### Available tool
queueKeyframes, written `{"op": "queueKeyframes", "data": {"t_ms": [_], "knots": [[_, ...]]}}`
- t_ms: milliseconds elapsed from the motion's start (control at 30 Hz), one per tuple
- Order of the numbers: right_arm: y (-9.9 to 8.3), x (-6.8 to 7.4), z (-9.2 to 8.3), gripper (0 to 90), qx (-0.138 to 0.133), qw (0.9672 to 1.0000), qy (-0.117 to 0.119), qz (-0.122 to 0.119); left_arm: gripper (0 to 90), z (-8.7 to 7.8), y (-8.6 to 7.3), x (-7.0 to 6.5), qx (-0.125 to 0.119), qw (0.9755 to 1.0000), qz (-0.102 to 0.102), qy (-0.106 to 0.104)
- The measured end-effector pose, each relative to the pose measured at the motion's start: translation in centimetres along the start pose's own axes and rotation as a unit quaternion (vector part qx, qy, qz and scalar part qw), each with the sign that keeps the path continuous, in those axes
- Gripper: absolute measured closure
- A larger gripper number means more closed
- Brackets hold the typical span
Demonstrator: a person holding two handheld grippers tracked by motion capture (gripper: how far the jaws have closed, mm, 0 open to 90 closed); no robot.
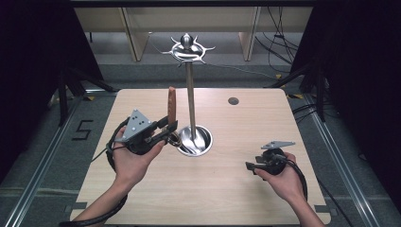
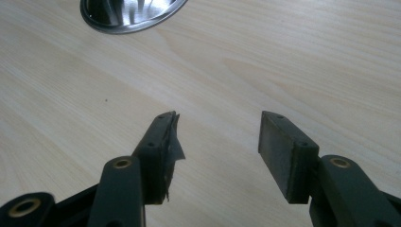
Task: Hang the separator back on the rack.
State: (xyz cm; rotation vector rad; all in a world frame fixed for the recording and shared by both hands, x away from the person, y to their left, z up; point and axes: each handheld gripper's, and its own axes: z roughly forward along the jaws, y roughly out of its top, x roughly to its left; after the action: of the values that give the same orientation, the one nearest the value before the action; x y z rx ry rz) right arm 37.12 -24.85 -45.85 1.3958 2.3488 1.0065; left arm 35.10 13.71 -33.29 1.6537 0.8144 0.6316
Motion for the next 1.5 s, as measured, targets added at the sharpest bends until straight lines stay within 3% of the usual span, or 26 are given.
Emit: {"op": "queueKeyframes", "data": {"t_ms": [200,300,367,633,700,767,900,933,1167,1267,1300,1400,1500], "knots": [[0.0,0.0,0.0,48.4,0.000,1.0000,0.000,0.000,68.8,0.1,0.3,0.1,-0.003,1.0000,-0.002,0.002],[0.1,0.0,-0.2,48.4,0.014,0.9999,-0.003,-0.005,68.8,0.3,0.5,0.2,-0.006,1.0000,-0.004,0.006],[0.1,0.0,-0.3,48.4,0.016,0.9999,-0.003,-0.002,68.8,0.4,0.7,0.5,-0.014,0.9999,0.010,0.003],[0.1,0.0,-0.3,48.4,0.015,0.9999,-0.003,-0.002,68.8,0.7,1.1,0.4,-0.019,0.9997,0.012,0.006],[0.1,-0.1,-0.2,48.4,0.012,0.9997,-0.010,-0.016,68.8,0.8,1.3,0.3,-0.022,0.9997,0.011,0.007],[0.0,-0.1,0.0,48.4,-0.003,0.9999,-0.003,-0.011,68.8,0.9,1.4,0.3,-0.023,0.9996,0.012,0.007],[0.0,-0.2,-0.2,48.4,0.008,0.9998,-0.004,-0.016,68.8,1.2,1.6,0.1,-0.027,0.9995,0.012,0.007],[0.1,0.0,-0.2,48.4,0.011,0.9999,0.000,-0.004,68.8,1.3,1.7,0.1,-0.028,0.9995,0.013,0.008],[0.0,-0.1,-0.1,48.4,0.000,1.0000,0.002,-0.002,68.8,1.4,2.0,0.0,-0.032,0.9994,0.012,0.010],[0.1,0.0,-0.2,48.4,0.010,0.9999,0.001,-0.004,68.8,1.5,2.2,0.0,-0.034,0.9993,0.013,0.012],[0.0,-0.2,-0.2,48.4,0.008,0.9998,-0.004,-0.017,68.7,1.5,2.3,0.1,-0.034,0.9992,0.013,0.013],[0.0,0.0,0.0,48.4,-0.004,1.0000,0.001,-0.001,68.7,1.6,2.4,0.1,-0.037,0.9992,0.012,0.014],[0.0,0.0,0.0,48.4,-0.002,1.0000,0.000,-0.001,68.8,1.7,2.5,0.1,-0.038,0.9991,0.011,0.015]]}}
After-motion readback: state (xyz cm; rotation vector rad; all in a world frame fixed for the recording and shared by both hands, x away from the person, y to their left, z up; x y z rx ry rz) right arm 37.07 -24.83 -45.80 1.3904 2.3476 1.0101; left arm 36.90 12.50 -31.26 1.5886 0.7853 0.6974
